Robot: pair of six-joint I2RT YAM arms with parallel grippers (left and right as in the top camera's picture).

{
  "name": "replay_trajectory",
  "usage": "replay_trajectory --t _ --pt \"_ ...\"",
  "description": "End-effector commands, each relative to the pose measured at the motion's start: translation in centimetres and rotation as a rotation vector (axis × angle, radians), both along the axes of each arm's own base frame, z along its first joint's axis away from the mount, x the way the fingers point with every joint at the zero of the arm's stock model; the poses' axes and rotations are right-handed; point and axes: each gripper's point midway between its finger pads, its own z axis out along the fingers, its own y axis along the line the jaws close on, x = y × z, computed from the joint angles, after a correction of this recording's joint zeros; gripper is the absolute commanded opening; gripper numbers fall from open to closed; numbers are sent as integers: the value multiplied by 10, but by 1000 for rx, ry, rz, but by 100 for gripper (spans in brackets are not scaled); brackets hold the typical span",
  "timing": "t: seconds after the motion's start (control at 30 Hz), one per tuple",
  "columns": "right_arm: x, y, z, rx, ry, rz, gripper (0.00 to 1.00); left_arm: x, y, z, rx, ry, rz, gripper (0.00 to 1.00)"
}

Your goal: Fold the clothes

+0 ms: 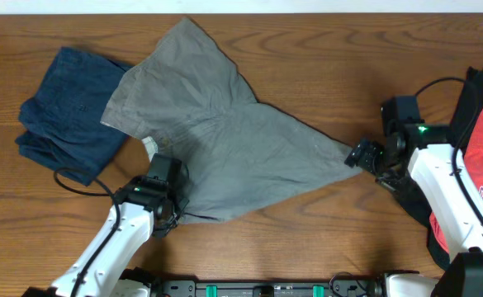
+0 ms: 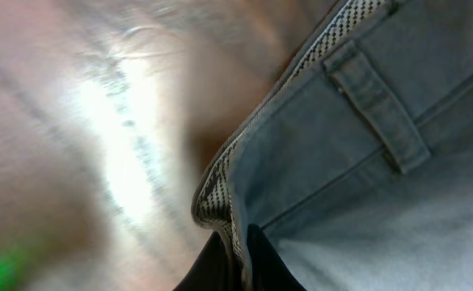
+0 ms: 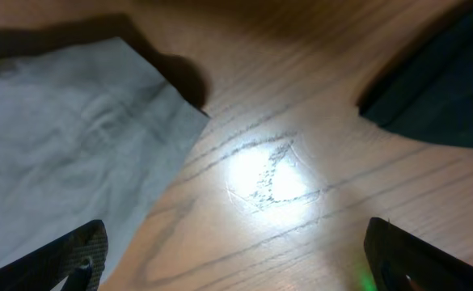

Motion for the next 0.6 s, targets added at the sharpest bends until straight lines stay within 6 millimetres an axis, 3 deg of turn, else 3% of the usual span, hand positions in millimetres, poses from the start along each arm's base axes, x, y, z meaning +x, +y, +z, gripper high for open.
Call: replay_trajectory --t 0.0,0.27,0.57 --pt "-10 11 -14 74 21 -22 99 3 5 15 31 -35 -20 7" --pt "-16 43 -44 270 -11 -4 99 -20 11 33 35 -32 -48 7" --pt "-29 54 -76 348 -22 -99 99 -38 16 40 41 -9 -48 7"
